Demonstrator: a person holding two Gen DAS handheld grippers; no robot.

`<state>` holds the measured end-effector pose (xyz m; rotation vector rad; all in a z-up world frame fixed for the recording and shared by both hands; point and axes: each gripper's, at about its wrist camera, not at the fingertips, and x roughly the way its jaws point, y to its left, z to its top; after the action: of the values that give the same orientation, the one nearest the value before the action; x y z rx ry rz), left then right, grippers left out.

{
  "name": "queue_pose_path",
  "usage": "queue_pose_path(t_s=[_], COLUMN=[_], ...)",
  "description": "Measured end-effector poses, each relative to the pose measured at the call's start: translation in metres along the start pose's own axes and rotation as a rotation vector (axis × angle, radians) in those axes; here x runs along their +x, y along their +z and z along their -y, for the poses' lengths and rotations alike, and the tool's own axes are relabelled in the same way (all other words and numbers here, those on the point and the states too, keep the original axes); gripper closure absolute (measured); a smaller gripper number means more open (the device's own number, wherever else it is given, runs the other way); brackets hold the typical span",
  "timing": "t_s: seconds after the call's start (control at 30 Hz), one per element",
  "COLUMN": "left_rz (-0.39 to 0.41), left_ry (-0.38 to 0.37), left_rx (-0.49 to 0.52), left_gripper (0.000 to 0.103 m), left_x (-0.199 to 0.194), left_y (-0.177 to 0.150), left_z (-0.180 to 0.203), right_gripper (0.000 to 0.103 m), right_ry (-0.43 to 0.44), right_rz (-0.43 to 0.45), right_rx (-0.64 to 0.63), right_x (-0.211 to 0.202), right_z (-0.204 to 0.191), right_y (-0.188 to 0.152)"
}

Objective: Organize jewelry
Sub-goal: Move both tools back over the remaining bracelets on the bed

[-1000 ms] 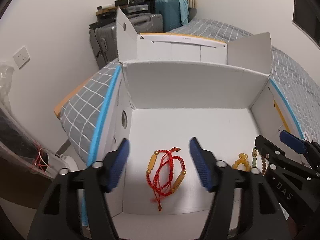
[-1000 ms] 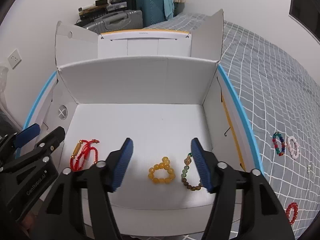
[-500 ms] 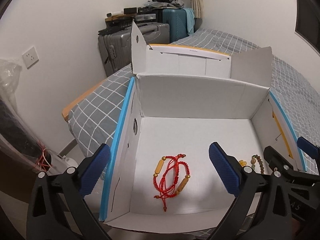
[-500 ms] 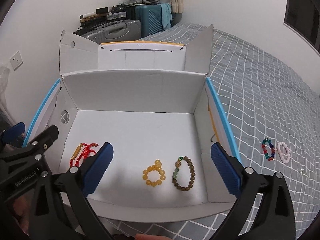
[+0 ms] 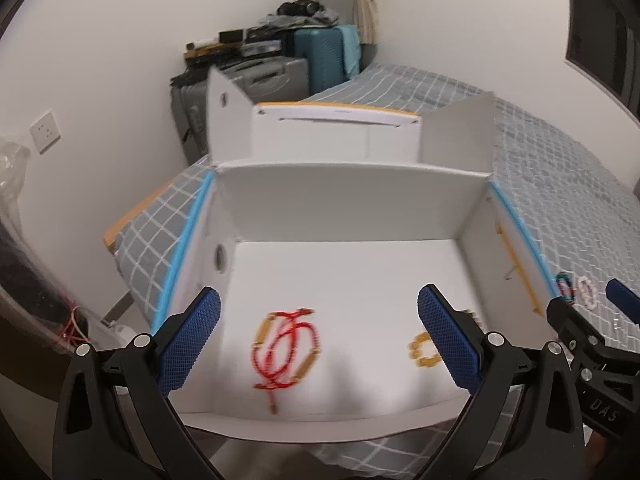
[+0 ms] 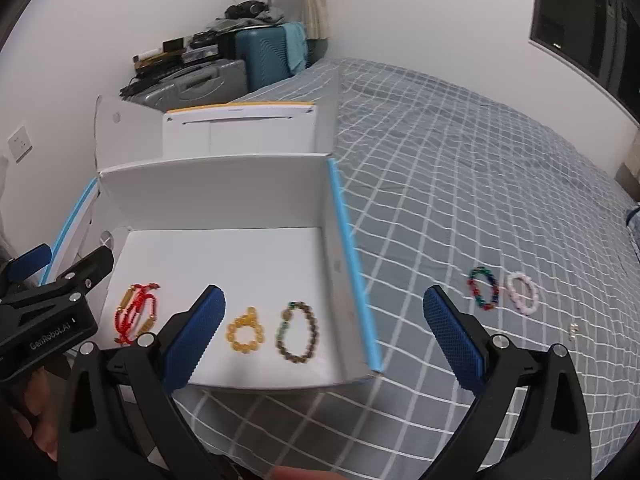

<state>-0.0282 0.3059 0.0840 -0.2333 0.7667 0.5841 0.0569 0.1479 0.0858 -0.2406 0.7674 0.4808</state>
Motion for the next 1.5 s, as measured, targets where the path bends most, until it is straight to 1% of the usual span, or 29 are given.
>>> queue_pose_path(t_s=[0.17, 0.33, 0.43, 0.63, 0.8, 0.97, 1.17, 1.33, 1.4, 1.5], left_rz=[0.012, 0.024, 0.029, 0.032, 0.02, 0.001, -0.023, -0.056, -0.063, -0.078], left_ry=[-0.037, -0.076, -0.107, -0.178, -0.234, -0.279, -0.323, -0.335, -0.352, -0.333], left_rx=[0.029, 0.061, 0.081, 0.153, 0.206, 0.261, 0.328, 0.368, 0.376, 0.403], left_gripper=[0.006, 0.006, 0.006, 0.006, 0.006, 0.006, 0.006, 0.006, 0.006, 0.006], left_x=[-0.009, -0.015, -0.02, -0.027, -0.023, -0.01, 0.013, 0.046, 0.06, 0.081], left_y=[0.001, 0.001, 0.0, -0.004, -0.009, -0.016, -0.024, -0.029, -0.032, -0.034], left_z=[0.033, 0.068, 0.095, 0.159, 0.215, 0.268, 0.324, 0.359, 0.371, 0.382], right_gripper=[0.008, 0.008, 0.008, 0.008, 0.008, 0.008, 0.008, 0.008, 0.008, 0.008], right_ry=[-0.026, -0.058, -0.082, -0.127, -0.173, -0.207, -0.233, -0.242, -0.239, -0.235], right_rz=[0.015, 0.029, 0.035, 0.035, 0.038, 0.026, -0.011, -0.053, -0.083, -0.133], right_rx=[0.029, 0.071, 0.096, 0.15, 0.187, 0.241, 0.28, 0.325, 0.344, 0.349], right_x=[-0.014, -0.029, -0.038, -0.051, -0.06, -0.058, -0.044, -0.022, -0.008, 0.012], right_z=[0.031, 0.07, 0.095, 0.149, 0.193, 0.233, 0.267, 0.291, 0.301, 0.31], right_y=[-0.006, -0.017, -0.025, -0.042, -0.061, -0.081, -0.11, -0.139, -0.149, -0.162])
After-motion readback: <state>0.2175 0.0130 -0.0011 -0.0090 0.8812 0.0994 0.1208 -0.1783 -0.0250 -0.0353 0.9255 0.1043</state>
